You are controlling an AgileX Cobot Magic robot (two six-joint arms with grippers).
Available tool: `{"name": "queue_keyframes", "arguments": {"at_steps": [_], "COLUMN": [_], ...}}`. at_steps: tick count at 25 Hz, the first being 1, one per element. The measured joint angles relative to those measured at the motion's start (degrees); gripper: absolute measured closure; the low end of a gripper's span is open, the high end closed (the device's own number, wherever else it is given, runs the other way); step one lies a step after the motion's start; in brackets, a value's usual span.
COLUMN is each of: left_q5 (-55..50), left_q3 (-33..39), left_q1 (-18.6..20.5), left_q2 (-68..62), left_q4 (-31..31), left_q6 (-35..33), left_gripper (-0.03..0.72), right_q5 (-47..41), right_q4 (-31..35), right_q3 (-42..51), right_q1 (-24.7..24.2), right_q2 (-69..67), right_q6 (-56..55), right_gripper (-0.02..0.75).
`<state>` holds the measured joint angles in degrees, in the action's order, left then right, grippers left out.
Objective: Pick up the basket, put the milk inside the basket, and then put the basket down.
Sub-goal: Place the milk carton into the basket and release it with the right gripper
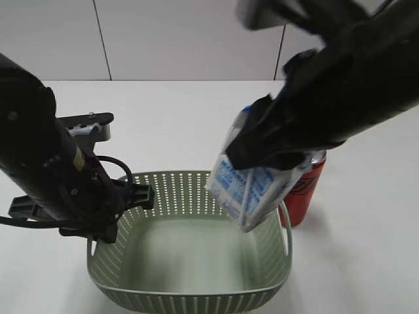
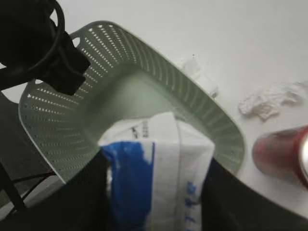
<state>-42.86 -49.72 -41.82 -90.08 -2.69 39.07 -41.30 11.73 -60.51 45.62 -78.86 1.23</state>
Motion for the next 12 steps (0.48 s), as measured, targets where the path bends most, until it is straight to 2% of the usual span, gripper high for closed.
{"name": "queue_keyframes", "arguments": {"at_steps": [5,12], "left_q5": [0.02,-1.07], "left_q3": [0.00,0.00], "left_q1": [0.00,0.00], "left_q2": [0.00,0.00], "left_q4": [0.00,0.00], "left_q6": [0.00,0.00], "left_gripper": [0.683,0.683], "right_q5": [3.74,7.12], "right_q4": [-3.45,-4.08], "right_q3": [-0.15,-0.15], "right_q1": [4.22,4.72], "right_q2": [-8.33,-16.93], "right_q6": [-2.60,-3.00], "right_gripper": [0.421,0.421]}}
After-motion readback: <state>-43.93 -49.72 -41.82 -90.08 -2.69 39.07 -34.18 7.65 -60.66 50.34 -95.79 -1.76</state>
